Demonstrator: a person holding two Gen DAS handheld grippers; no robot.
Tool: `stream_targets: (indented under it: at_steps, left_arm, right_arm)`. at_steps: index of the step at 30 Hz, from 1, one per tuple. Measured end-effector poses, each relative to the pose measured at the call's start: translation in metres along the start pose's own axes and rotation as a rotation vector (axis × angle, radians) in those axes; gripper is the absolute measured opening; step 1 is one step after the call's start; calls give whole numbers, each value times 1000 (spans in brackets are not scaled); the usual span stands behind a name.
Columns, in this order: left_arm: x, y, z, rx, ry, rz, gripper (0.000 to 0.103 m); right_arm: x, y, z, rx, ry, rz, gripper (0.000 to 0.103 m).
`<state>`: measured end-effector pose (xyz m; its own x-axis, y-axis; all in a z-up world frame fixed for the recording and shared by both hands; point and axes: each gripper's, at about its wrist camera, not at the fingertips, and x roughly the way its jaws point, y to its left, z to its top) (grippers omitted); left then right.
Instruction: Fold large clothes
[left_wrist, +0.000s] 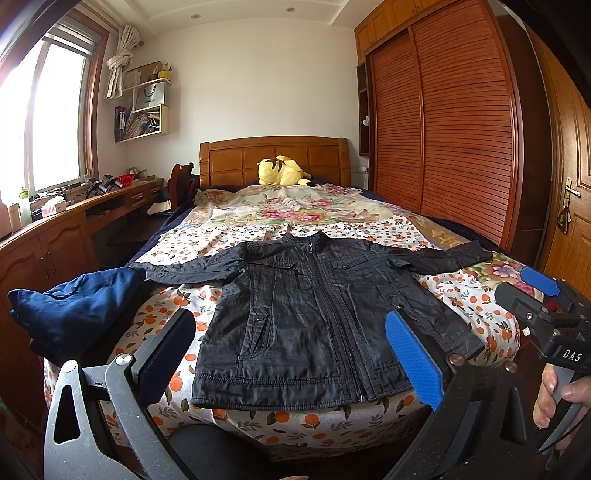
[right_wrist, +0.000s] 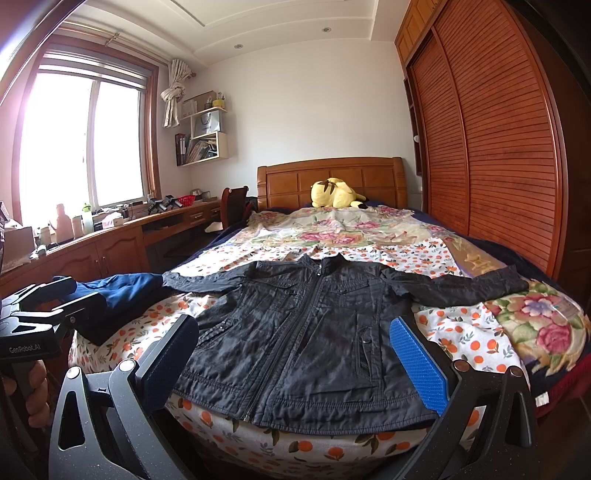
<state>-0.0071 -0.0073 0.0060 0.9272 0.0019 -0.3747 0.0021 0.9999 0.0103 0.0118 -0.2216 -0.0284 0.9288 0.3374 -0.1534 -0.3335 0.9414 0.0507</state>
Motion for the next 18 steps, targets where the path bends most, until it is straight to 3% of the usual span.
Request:
stream_targets:
  at_steps: [8,18]
  left_arm:
    - [1,3,-2,-5,12,2,103]
    - [40,15,-21,-13,113,27,103]
  right_arm:
    - [1,-1,-1,0,4,2,103]
    - [24,-3,-9,-29,51,-14,103]
